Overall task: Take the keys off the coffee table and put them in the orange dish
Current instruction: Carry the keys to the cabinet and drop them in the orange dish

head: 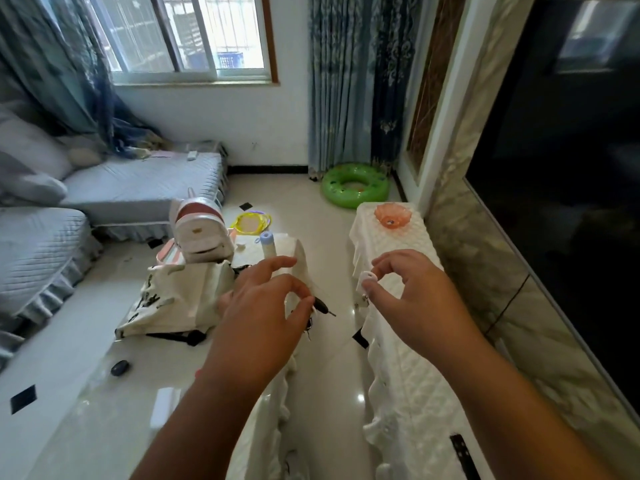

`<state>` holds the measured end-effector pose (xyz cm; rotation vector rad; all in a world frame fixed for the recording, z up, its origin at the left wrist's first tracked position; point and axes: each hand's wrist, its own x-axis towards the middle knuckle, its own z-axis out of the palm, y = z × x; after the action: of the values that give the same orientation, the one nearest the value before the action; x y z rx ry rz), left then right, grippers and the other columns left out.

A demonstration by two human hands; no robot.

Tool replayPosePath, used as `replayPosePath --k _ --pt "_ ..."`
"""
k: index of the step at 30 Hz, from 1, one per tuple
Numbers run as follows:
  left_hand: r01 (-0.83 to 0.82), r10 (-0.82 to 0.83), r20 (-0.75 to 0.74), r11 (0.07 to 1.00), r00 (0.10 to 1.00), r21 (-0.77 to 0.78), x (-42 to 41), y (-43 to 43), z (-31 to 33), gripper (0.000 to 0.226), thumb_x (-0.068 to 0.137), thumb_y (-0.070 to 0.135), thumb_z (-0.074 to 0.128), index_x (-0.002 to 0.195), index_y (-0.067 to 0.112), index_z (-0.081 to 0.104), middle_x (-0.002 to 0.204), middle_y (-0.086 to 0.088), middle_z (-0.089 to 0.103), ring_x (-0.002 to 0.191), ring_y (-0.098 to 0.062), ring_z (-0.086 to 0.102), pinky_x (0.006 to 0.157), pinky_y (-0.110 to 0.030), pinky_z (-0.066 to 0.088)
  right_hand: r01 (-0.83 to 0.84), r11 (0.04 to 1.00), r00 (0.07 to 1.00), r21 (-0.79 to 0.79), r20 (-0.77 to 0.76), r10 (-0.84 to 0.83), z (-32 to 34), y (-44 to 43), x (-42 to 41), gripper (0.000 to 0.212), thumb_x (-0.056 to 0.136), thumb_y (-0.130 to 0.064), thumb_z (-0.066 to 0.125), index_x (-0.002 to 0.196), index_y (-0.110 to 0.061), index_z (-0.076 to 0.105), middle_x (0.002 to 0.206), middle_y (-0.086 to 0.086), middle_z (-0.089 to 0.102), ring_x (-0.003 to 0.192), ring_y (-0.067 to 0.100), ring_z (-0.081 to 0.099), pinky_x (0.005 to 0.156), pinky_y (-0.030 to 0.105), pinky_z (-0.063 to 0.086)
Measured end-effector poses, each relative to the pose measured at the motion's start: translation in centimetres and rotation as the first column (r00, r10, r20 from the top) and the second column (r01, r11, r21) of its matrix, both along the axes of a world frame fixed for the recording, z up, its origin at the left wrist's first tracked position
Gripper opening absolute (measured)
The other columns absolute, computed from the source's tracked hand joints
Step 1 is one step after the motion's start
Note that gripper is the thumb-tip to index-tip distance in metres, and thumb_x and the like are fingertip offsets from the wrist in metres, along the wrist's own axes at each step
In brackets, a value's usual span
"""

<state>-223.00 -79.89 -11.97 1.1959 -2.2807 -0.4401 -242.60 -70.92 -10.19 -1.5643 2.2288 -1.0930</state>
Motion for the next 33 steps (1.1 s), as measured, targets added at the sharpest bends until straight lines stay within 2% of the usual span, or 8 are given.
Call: replayPosePath --k 2,6,8,15,21,25,30,33 --pt "0.013 -0.013 -0.025 1.000 1.000 0.011 -0.8 -1.9 -0.7 0.005 0.082 0.047 0.063 0.083 0.042 0.064 0.134 0.025 0.046 0.129 -0.007 0.033 0.100 -0.045 0.033 0.007 1.000 0.999 0.016 -0.032 -0.007 -0.5 -1.8 -0.8 0.009 0.089 -0.037 0.067 0.085 -0.031 0.062 0.108 -0.017 0.060 0.104 0.003 0.055 0.087 0.020 0.041" --pt "0.034 -0.031 -0.054 0.998 0.998 0.053 -2.4 -7.0 -1.9 0.003 0.082 0.043 0.066 0.083 0.040 0.065 0.135 0.023 0.045 0.128 -0.006 0.031 0.097 -0.040 0.031 0.016 0.999 0.997 0.040 -0.070 -0.013 -1.2 -6.7 -2.1 0.009 0.089 -0.035 0.067 0.085 -0.029 0.062 0.108 -0.015 0.061 0.105 0.005 0.055 0.089 0.023 0.042" --pt "0.035 -0.032 -0.049 0.997 0.998 0.072 -3.2 -9.9 -2.2 0.003 0.082 0.041 0.067 0.084 0.039 0.066 0.136 0.022 0.045 0.128 -0.007 0.031 0.100 -0.044 0.034 0.017 0.998 0.996 0.054 -0.083 -0.012 -1.2 -9.7 -2.6 0.009 0.089 -0.034 0.067 0.085 -0.028 0.062 0.109 -0.014 0.061 0.105 0.005 0.055 0.091 0.024 0.043" --pt "0.085 -0.081 -0.065 0.995 0.995 0.051 -5.6 -21.2 -1.8 0.001 0.083 0.038 0.066 0.084 0.038 0.065 0.139 0.021 0.043 0.130 -0.009 0.037 0.098 -0.045 0.036 0.044 0.998 0.995 0.052 -0.087 -0.039 -0.7 -20.0 -4.3 0.010 0.088 -0.033 0.069 0.082 -0.029 0.062 0.105 -0.017 0.062 0.102 -0.001 0.055 0.083 0.007 0.034" --pt "0.135 -0.129 -0.096 0.989 0.987 0.058 -7.5 -28.3 -1.4 0.002 0.083 0.035 0.069 0.084 0.035 0.067 0.139 0.015 0.045 0.129 -0.014 0.039 0.099 -0.050 0.037 0.055 0.997 0.997 0.057 -0.051 -0.052 -1.3 -26.5 -6.2 0.009 0.089 -0.031 0.068 0.083 -0.027 0.062 0.105 -0.015 0.063 0.104 -0.001 0.054 0.084 0.007 0.033" --pt "0.155 -0.148 -0.125 0.987 0.981 0.045 -9.0 -32.4 -1.4 0.006 0.081 0.031 0.071 0.082 0.035 0.067 0.136 0.013 0.049 0.127 -0.017 0.042 0.097 -0.051 0.039 0.071 0.997 0.997 0.037 -0.035 -0.069 -1.6 -31.0 -8.2 0.009 0.089 -0.032 0.067 0.086 -0.025 0.065 0.105 -0.013 0.064 0.103 0.001 0.055 0.082 0.001 0.029" --pt "0.129 -0.126 -0.084 0.991 0.989 0.043 -12.6 -38.5 -1.6 0.011 0.078 0.031 0.073 0.078 0.038 0.064 0.135 0.015 0.049 0.127 -0.019 0.044 0.095 -0.053 0.040 0.074 0.997 0.997 -0.014 0.008 -0.074 -2.3 -37.8 -12.0 0.009 0.089 -0.035 0.066 0.086 -0.027 0.065 0.105 -0.013 0.065 0.103 0.001 0.056 0.087 0.017 0.040" --pt "0.117 -0.114 -0.071 0.992 0.991 0.040 -15.2 -42.4 -1.5 0.008 0.078 0.036 0.069 0.077 0.040 0.063 0.135 0.018 0.048 0.127 -0.016 0.043 0.093 -0.053 0.042 0.068 0.997 0.998 -0.021 0.020 -0.068 -2.9 -42.2 -15.2 0.009 0.088 -0.035 0.067 0.085 -0.027 0.065 0.104 -0.014 0.064 0.102 0.000 0.055 0.085 0.006 0.031"
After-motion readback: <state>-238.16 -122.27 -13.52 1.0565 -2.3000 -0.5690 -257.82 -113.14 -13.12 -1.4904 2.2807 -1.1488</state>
